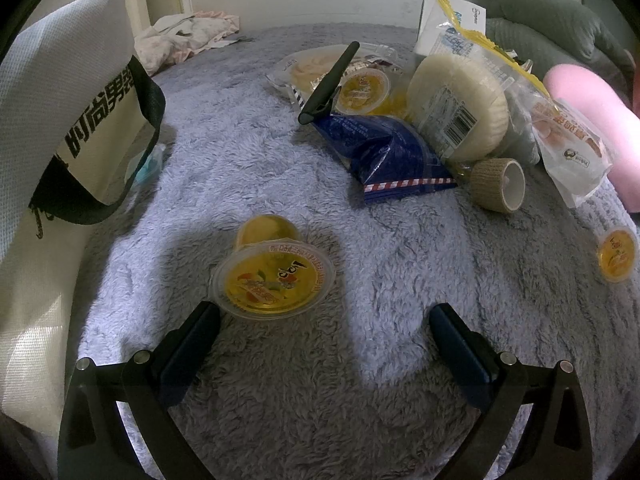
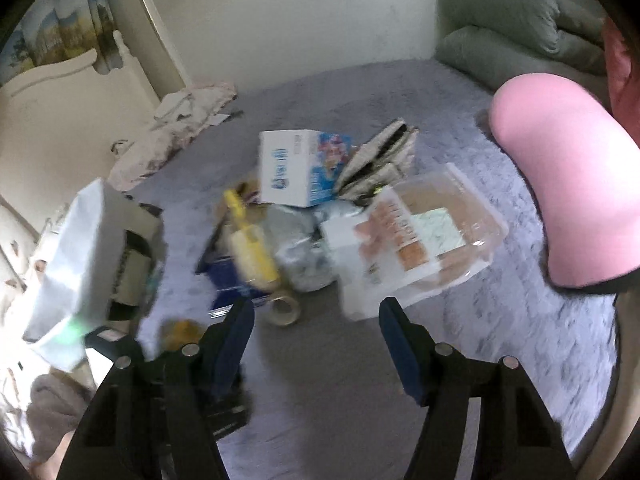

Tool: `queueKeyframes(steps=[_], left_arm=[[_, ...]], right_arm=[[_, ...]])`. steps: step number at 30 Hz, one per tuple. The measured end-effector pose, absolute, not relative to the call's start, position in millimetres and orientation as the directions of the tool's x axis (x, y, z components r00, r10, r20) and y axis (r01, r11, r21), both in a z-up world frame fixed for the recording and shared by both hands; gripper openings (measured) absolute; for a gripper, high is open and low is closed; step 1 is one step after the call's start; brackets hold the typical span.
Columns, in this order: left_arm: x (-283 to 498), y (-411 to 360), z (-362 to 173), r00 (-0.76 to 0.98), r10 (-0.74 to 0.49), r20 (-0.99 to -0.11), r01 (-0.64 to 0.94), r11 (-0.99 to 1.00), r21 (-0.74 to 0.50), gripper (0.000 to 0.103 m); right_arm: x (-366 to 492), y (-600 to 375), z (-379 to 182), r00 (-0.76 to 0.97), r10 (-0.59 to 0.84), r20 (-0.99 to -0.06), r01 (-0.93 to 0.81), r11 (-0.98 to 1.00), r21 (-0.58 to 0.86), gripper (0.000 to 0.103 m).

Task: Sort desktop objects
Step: 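Move the right gripper over the bed toward an orange jelly cup, then grasp the orange jelly cup with the right gripper while the left grasps the beige tape roll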

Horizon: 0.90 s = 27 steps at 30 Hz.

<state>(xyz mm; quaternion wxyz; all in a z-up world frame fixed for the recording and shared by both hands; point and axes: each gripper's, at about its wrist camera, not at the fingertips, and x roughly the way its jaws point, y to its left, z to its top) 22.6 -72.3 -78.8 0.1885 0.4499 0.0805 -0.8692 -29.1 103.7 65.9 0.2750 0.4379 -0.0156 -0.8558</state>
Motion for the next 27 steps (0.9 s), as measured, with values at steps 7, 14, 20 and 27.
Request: queueKeyframes(steps=[7, 14, 20, 27], left_arm=[[22, -72, -80, -0.525, -0.256, -0.812, 0.401, -0.916, 0.030, 0.103], [24, -68, -78, -0.520, -0.265, -0.812, 0.406, -0.913, 0.038, 0.103], [32, -69, -70, -0.538, -0.237, -0.809, 0.398, -0.917, 0.004, 0.098], [41, -70, -55, -0.556, -0.203, -0.806, 0.375, -0.927, -0.025, 0.094]], right_arm=[[-60, 143, 10, -0.332, -0.485, -0.809, 0.323, -0.865, 0.385, 0.063], [-66, 139, -32, -0.293, -0.318, -0.902, 0.236, -0.938, 0.254, 0.048], [-48, 145, -20, -0.311, -0.440, -0.843, 0.252, -0.893, 0.373, 0.015], [-22, 143, 19, -0.369, -0.482, -0.795, 0.329, -0.868, 0.373, 0.011]])
